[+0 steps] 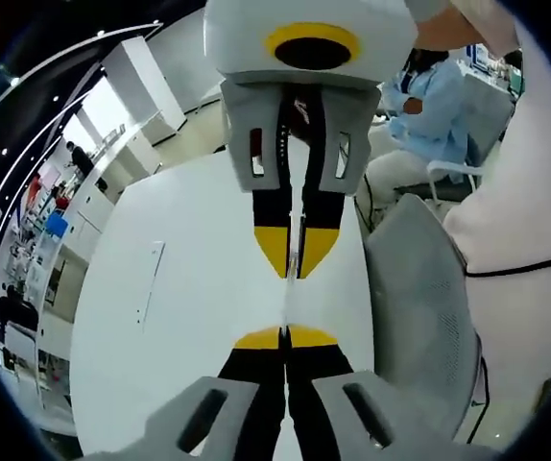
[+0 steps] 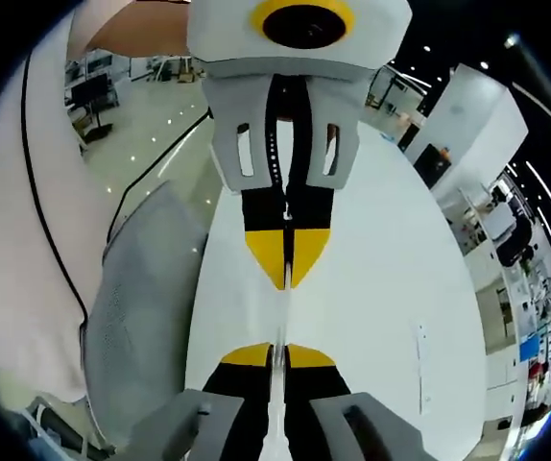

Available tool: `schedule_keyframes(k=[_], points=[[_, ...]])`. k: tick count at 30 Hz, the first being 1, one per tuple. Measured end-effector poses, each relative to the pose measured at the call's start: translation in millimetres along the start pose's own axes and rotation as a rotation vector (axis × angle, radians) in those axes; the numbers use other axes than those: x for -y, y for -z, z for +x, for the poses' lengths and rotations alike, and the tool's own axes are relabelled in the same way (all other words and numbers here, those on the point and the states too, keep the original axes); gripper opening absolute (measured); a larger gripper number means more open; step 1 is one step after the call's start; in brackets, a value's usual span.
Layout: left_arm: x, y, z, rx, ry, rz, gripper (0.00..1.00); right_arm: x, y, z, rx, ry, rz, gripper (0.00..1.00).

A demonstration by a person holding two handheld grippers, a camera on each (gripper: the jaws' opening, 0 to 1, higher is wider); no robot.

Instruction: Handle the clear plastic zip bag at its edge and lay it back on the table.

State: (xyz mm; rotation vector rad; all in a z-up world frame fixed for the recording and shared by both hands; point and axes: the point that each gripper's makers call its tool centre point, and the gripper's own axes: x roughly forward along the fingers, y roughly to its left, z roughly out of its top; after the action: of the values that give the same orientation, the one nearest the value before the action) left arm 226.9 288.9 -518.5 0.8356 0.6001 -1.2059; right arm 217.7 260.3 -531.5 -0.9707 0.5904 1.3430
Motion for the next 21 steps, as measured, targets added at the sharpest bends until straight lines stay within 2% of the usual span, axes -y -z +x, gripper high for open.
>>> schedule_keyframes(k=[11, 13, 21], points=[[-2.0, -2.1, -2.4, 0.018, -0.023, 0.015, 0.00, 2.0, 5.1, -1.0, -0.035, 0.001, -0.008, 0.00], [-2.7, -1.3, -2.1, 0.017, -0.023, 0.014, 0.00, 2.2, 8.7, -0.6, -0.063, 0.007, -0.016, 0.00], [-6.4, 3.0, -5.3, 0.029, -0.034, 0.006, 0.00, 1.4, 12.4, -3.2, -0.073, 0.007, -0.011, 0.00]])
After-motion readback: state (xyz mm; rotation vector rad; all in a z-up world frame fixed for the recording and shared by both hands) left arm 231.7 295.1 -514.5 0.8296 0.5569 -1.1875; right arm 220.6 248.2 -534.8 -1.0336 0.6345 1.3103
